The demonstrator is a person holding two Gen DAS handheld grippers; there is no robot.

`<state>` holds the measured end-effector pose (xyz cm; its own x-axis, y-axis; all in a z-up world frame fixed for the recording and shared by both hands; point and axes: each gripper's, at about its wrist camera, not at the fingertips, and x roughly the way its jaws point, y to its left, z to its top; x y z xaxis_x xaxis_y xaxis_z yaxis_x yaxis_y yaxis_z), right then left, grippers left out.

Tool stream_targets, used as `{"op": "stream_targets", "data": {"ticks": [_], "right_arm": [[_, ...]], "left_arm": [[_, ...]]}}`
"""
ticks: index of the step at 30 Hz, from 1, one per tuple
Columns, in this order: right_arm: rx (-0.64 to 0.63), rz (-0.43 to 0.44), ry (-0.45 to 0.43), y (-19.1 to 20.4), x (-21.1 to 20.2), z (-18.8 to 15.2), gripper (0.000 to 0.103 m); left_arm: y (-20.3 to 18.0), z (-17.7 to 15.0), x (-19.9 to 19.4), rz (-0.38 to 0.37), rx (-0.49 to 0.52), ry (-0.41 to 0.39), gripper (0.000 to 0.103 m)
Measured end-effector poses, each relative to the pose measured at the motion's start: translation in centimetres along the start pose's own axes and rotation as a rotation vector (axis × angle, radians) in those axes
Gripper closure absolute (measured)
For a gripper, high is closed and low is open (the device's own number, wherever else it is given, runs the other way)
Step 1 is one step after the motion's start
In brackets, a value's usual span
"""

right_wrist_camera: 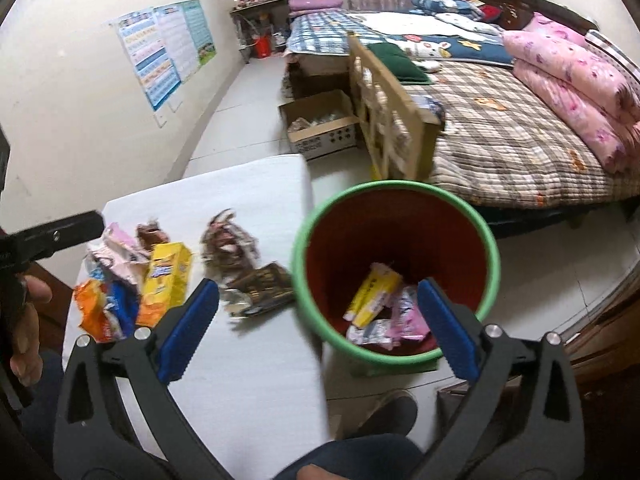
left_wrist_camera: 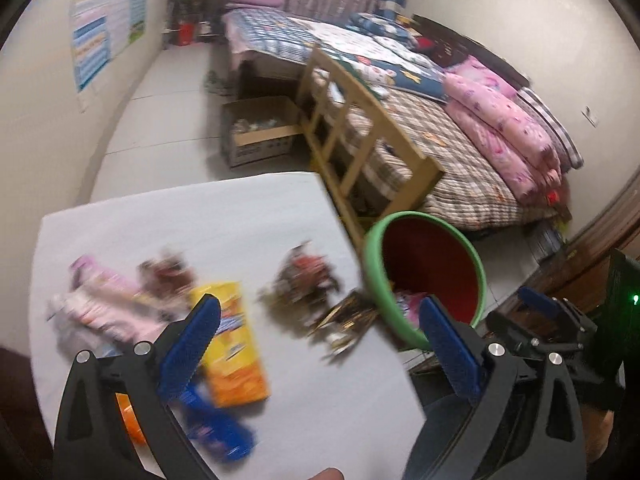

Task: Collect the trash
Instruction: 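Move both grippers back over the remaining trash on the table, then grasp the white milk carton with the left gripper while the right grasps the crumpled foil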

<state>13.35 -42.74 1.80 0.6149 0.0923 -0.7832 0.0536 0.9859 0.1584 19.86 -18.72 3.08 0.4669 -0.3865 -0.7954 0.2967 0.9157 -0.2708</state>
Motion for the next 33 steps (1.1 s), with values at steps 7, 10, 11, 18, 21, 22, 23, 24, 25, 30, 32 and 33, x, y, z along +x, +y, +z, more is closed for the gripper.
{"op": "stream_targets", "data": {"ticks": [7, 10, 11, 18, 21, 22, 23, 24, 25, 30, 32, 33], "right_arm": [[-0.051, 0.031, 0.018, 4.3, 0.9, -0.7, 0.005], [-0.081, 0.044, 0.03, 6.4, 1.7, -0.9, 0.005], [-0.09, 0.047, 0.034, 7.0, 2.0, -0.8, 0.005], [-0.128, 0.052, 0.054, 9.9, 4.3, -0.3, 0.005], [-0.138, 0.05, 0.067, 10.6, 5.6, 0.2, 0.005], [-0.142, 0.049, 0.071, 10.8, 6.1, 0.3, 0.005], [-0.145, 0.047, 0.074, 10.9, 6.5, 0.5, 0.005], [-0.148, 0.044, 0.078, 11.1, 7.0, 0.6, 0.005], [-0.149, 0.044, 0.084, 11.1, 7.5, 0.8, 0.005], [-0.159, 0.028, 0.121, 11.4, 10.5, 1.0, 0.005], [-0.165, 0.02, 0.131, 11.5, 11.4, 1.1, 0.005], [-0.166, 0.017, 0.141, 11.4, 12.1, 1.1, 0.005]], "left_arm": [[7.7, -3.8, -3.8, 0.071, -0.109, -0.018, 0.008], [10.3, -4.8, -4.8, 0.096, -0.148, -0.025, 0.008], [11.3, -5.1, -5.0, 0.104, -0.163, -0.028, 0.008], [16.8, -6.4, -5.8, 0.149, -0.257, -0.031, 0.008], [18.9, -6.6, -5.2, 0.141, -0.31, -0.021, 0.008], [19.6, -6.6, -4.9, 0.14, -0.329, -0.017, 0.008], [20.3, -6.7, -4.5, 0.139, -0.348, -0.01, 0.008], [20.8, -6.8, -4.2, 0.135, -0.366, -0.005, 0.008], [21.8, -7.0, -3.6, 0.13, -0.398, 0.002, 0.008], [24.6, -7.8, -0.7, 0.135, -0.496, 0.048, 0.008], [25.6, -7.8, 0.6, 0.13, -0.53, 0.063, 0.009], [26.0, -7.7, 1.3, 0.125, -0.545, 0.071, 0.009]]}}
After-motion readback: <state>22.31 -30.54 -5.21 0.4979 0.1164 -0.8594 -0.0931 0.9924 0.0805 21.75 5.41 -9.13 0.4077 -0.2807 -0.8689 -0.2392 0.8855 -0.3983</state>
